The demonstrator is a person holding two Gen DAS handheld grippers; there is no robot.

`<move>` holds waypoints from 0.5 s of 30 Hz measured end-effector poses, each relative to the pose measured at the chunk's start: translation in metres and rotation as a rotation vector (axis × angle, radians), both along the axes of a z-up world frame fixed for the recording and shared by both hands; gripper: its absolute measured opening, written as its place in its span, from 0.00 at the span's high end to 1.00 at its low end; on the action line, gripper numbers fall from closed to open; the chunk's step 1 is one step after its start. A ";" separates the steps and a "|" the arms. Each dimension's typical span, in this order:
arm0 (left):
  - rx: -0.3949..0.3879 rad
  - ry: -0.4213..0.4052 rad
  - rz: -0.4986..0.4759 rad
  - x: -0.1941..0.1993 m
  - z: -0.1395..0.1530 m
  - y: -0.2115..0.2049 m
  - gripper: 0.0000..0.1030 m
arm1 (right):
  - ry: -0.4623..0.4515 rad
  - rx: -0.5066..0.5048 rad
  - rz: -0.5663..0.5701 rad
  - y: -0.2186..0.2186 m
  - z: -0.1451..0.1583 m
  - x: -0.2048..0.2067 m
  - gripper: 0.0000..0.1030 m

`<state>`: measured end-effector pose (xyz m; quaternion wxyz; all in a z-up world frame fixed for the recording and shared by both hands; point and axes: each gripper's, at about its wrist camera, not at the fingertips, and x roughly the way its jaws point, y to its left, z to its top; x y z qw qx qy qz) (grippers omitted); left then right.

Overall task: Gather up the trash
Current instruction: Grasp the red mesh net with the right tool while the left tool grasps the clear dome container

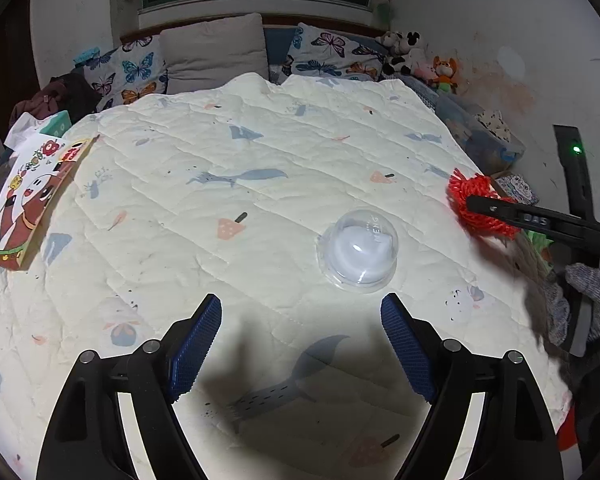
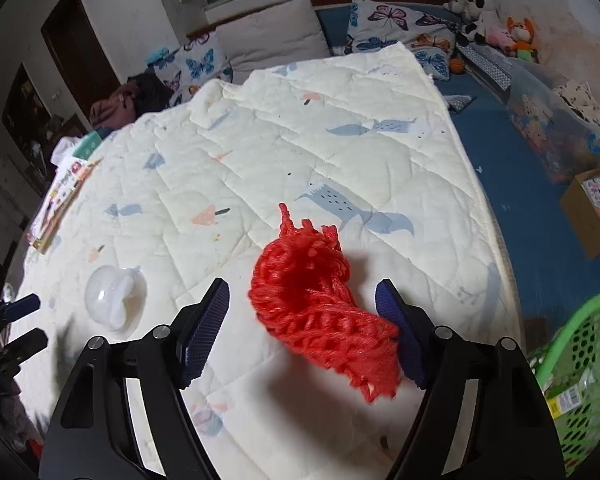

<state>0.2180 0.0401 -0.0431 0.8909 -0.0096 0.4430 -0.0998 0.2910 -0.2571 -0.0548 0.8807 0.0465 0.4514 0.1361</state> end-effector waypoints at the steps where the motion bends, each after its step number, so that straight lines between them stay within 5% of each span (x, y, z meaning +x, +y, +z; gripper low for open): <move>1: 0.003 0.000 -0.004 0.001 0.000 -0.001 0.23 | 0.005 0.000 0.001 0.001 -0.002 0.002 0.32; 8: 0.011 0.025 -0.047 0.015 -0.009 -0.016 0.23 | 0.010 -0.020 0.004 0.006 -0.006 0.004 0.50; 15: 0.028 0.040 -0.085 0.037 -0.018 -0.034 0.23 | -0.036 -0.022 0.006 0.006 0.007 -0.008 0.53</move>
